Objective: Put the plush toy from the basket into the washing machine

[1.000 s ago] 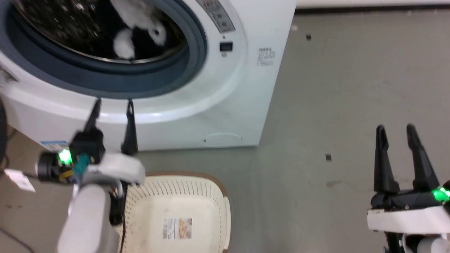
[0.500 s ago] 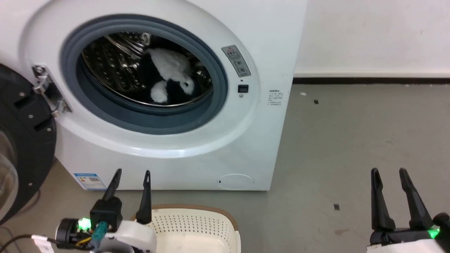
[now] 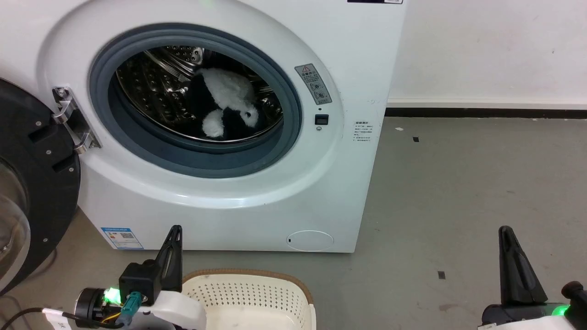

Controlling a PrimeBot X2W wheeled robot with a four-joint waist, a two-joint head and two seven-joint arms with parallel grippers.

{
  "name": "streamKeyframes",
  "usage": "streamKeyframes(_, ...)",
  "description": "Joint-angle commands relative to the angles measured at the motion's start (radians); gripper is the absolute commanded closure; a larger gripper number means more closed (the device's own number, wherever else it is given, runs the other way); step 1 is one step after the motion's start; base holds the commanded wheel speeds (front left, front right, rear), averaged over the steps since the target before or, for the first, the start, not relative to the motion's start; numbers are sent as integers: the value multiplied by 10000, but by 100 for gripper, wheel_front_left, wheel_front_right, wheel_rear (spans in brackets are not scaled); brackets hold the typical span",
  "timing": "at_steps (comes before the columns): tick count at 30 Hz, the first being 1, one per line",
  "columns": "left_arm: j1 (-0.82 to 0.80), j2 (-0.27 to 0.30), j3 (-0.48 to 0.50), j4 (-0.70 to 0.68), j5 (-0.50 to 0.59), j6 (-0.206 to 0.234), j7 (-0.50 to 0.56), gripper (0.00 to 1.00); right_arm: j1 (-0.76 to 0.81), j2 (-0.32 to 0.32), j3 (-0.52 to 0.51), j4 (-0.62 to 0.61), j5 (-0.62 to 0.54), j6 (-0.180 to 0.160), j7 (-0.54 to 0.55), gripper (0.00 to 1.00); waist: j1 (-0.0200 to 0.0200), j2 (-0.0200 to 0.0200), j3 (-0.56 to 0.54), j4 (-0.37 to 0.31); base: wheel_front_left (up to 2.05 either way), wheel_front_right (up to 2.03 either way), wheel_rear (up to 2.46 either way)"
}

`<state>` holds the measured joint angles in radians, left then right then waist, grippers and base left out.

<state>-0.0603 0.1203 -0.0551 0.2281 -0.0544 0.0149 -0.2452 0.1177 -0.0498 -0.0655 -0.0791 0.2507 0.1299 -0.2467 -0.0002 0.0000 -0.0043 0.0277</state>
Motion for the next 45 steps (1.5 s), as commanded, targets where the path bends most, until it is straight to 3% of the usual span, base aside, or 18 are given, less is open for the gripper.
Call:
streamKeyframes(1,37,-27,10,-96,33,-9,49,100,-72,0,10,29,-116,0,54,100,2,0,1,-3,0,0,0)
streamKeyframes(45,249,-279,213,-914,224,-61,949,100,-486,-2,251,314,-1011,3,957,100,2,0,17,-106,0,0,0)
